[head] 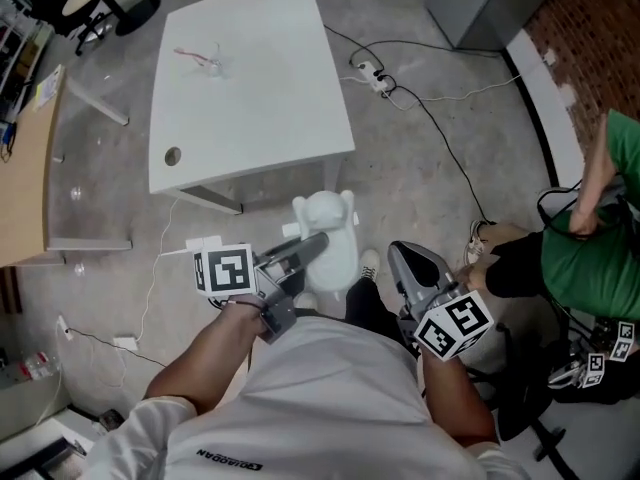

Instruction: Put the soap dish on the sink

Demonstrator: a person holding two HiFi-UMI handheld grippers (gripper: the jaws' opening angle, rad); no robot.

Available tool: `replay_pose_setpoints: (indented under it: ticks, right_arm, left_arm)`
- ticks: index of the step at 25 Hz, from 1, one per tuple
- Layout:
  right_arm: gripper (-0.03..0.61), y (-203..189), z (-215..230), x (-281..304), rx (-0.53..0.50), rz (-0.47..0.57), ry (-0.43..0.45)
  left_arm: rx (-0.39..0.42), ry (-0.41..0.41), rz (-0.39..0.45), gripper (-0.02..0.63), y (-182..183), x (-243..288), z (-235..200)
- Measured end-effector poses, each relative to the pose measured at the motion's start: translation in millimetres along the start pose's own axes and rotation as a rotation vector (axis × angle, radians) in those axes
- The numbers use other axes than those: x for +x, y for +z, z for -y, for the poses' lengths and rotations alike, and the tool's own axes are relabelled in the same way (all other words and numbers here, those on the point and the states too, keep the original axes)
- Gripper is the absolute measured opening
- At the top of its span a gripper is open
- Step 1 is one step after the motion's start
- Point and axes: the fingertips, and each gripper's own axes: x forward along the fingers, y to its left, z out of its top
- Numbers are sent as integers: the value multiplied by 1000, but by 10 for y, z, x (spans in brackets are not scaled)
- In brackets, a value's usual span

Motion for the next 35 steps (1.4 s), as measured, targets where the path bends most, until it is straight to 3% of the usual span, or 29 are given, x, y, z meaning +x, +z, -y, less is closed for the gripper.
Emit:
replay_pose_setpoints:
  ticks: [12, 19, 23, 30, 35]
  right_arm:
    - [2, 428, 909, 358, -4, -37, 208]
    - [2, 772, 969, 698, -21, -49, 279]
    - [2, 820, 930, 877, -38, -55, 301]
    - [2, 532, 972, 1034, -64, -88, 287]
    - [2, 654, 1078, 1590, -17, -134, 209]
  left_arm:
    - [-22, 133, 156, 147, 414, 866, 81]
    - [-20, 166, 205, 146, 834, 837, 204]
    - [-14, 158, 185, 147, 987, 785, 131]
    - [3, 135, 127, 147, 1096, 826, -216]
    - [-42, 114, 47, 147, 1694, 916, -497]
